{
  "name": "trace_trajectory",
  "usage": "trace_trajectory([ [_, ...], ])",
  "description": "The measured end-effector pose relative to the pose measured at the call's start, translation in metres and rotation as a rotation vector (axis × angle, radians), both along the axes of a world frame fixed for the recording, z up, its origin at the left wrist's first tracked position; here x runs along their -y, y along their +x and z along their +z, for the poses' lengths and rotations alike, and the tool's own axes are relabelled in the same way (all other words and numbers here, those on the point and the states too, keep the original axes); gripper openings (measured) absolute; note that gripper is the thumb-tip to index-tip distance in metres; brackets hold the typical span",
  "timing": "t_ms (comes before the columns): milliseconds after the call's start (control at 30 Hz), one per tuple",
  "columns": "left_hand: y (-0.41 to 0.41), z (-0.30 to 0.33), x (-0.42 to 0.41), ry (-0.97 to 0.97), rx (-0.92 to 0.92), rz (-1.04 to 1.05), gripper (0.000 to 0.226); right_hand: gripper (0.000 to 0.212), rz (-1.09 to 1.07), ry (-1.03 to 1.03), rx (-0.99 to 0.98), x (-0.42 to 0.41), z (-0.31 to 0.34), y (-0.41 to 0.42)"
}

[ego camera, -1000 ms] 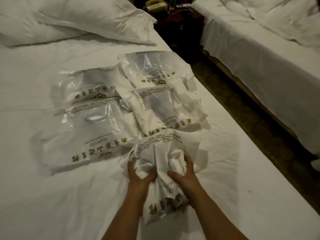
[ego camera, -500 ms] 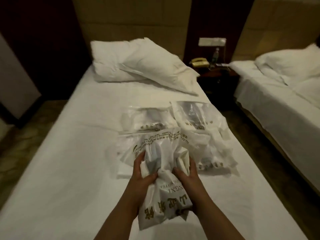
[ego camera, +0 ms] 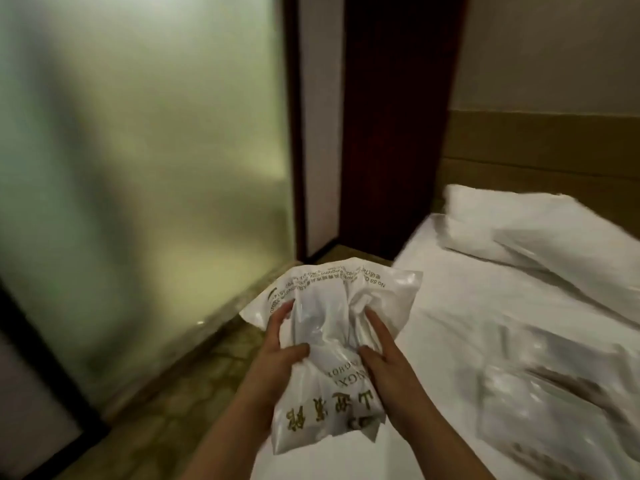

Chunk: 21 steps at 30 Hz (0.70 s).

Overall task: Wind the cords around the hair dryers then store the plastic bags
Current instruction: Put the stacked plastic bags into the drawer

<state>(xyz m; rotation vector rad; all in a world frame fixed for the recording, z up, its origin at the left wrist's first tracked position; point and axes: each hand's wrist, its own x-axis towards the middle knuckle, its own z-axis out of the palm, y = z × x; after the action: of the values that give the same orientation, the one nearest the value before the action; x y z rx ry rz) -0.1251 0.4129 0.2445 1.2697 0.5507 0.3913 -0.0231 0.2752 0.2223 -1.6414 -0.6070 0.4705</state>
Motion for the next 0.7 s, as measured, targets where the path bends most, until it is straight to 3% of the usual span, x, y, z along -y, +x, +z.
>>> trace_trajectory([
  [167,-0.172,0.038,-0.127,0.078,0.018,0.284,0.067,0.046,0.299,0.057,0.009,-0.170,0.026,-0.139],
  [300,-0.310,0.061,-0.192,0.131,0.050,0.533,0.066,0.046,0.561,0.089,-0.113,-0.276,0.046,-0.261],
  [567,-0.535,0.066,-0.255,0.209,-0.038,1.027,0.065,0.054,1.002,0.092,-0.020,-0.418,0.061,-0.472],
  [700,-0.630,0.074,-0.275,0.259,-0.058,1.232,0.065,0.054,1.214,0.119,-0.075,-0.474,0.066,-0.579],
])
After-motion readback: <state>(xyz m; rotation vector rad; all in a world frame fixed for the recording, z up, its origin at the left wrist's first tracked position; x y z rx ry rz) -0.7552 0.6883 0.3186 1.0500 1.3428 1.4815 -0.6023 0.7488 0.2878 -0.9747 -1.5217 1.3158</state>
